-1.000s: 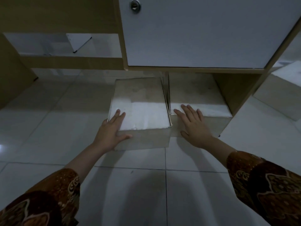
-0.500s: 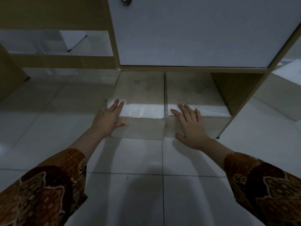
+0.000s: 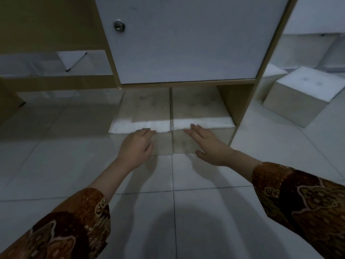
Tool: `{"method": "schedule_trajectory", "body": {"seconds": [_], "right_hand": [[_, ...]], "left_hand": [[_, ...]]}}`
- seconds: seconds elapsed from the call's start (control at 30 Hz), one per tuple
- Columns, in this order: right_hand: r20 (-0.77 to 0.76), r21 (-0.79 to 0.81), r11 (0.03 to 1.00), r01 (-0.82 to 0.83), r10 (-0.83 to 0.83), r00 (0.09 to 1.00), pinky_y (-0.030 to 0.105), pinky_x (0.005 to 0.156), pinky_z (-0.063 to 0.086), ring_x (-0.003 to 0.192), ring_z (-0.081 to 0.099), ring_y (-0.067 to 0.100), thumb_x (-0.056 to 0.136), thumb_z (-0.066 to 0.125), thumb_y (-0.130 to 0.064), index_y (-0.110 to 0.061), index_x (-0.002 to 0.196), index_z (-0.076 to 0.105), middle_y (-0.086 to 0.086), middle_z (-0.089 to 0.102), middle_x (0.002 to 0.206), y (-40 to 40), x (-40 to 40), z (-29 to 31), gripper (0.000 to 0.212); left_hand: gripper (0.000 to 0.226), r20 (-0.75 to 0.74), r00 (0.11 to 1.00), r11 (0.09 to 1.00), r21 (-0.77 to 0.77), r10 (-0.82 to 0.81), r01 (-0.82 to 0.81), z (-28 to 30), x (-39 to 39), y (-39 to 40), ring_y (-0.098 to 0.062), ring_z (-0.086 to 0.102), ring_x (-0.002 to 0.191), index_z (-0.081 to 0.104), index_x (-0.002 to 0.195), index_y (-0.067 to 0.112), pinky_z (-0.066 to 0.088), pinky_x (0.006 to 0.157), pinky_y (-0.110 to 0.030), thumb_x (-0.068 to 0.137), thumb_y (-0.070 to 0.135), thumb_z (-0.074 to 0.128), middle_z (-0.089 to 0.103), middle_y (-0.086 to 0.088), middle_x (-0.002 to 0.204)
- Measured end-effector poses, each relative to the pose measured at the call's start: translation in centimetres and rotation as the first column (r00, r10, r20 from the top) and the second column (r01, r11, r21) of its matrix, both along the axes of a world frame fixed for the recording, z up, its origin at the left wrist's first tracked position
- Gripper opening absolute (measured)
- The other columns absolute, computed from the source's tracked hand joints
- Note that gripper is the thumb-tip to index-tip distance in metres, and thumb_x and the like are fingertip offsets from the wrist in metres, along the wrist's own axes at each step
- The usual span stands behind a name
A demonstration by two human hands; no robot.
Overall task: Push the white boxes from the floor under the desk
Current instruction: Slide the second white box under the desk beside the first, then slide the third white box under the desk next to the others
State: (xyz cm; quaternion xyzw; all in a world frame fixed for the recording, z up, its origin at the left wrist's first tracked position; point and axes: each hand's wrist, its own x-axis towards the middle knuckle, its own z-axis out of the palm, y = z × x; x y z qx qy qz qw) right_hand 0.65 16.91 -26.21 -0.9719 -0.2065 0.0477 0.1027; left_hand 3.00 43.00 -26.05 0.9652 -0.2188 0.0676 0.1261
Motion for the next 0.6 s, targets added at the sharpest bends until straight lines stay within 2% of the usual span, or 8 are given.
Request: {"method": "schedule_trajectory", "body": {"seconds": [0.1,0.17,0.3,0.43,0.5,0.6], "right_hand": [[-0.021,0.089,0.996,0.028,-0.026,0.999,0.033,0.106,0.037,0.130,0.043,0.026,0.094,0.048,-0.021,-0.021,0.146,0.025,0.009,0.037,0.149,-2.4,-2.9,1.6,0.057],[-0.033,0.035,0.999,0.028,-0.027,0.999,0.034,0.095,0.046,0.113,0.055,0.025,0.095,0.046,-0.024,-0.020,0.138,0.040,0.007,0.051,0.135,-4.6,-4.1,2.8,0.044],[-0.105,-0.008,0.990,0.139,-0.139,0.985,0.035,0.089,0.049,0.100,0.061,0.024,0.094,0.047,-0.025,-0.019,0.128,0.051,0.008,0.061,0.121,-10.6,-5.1,5.3,0.035],[-0.147,-0.065,0.962,0.266,-0.273,0.951,0.034,0.089,0.046,0.103,0.058,0.025,0.094,0.047,-0.026,-0.017,0.126,0.053,0.009,0.062,0.120,-17.5,-5.1,6.1,0.033],[-0.154,-0.067,0.939,0.338,-0.344,0.926,0.034,0.090,0.044,0.107,0.057,0.025,0.094,0.049,-0.027,-0.017,0.130,0.049,0.010,0.060,0.124,-20.6,-5.0,6.0,0.037],[-0.201,0.046,0.871,0.490,-0.472,0.858,0.037,0.095,0.043,0.114,0.055,0.029,0.092,0.055,-0.030,-0.017,0.141,0.034,0.015,0.053,0.133,-26.0,-4.4,5.6,0.055]], "left_hand": [[0.042,0.070,0.991,0.990,-0.068,-0.116,0.121,3.4,-2.3,-3.9,-0.028,0.064,0.098,0.061,0.118,0.013,0.053,0.077,-0.039,0.086,0.034,0.042,0.068,-0.008,0.109],[0.041,0.116,0.976,0.978,-0.086,-0.182,0.192,5.6,-3.4,-6.9,-0.026,0.066,0.095,0.063,0.113,0.016,0.054,0.075,-0.038,0.085,0.039,0.042,0.070,-0.004,0.105],[0.034,0.172,0.951,0.937,-0.196,-0.258,0.290,8.8,-5.2,-14.1,-0.022,0.067,0.094,0.066,0.108,0.016,0.053,0.078,-0.037,0.090,0.036,0.045,0.072,-0.001,0.103],[0.030,0.145,0.944,0.901,-0.283,-0.297,0.328,9.1,-6.2,-21.5,-0.018,0.064,0.096,0.063,0.110,0.018,0.052,0.079,-0.037,0.091,0.034,0.046,0.069,0.001,0.105],[0.030,0.121,0.952,0.895,-0.326,-0.281,0.305,8.4,-6.3,-24.4,-0.017,0.063,0.096,0.061,0.112,0.020,0.051,0.079,-0.032,0.091,0.034,0.045,0.067,0.002,0.105],[0.030,0.065,0.962,0.901,-0.340,-0.263,0.270,6.7,-5.9,-29.5,-0.016,0.060,0.101,0.058,0.117,0.021,0.046,0.080,-0.026,0.093,0.032,0.046,0.065,0.002,0.112]]}}
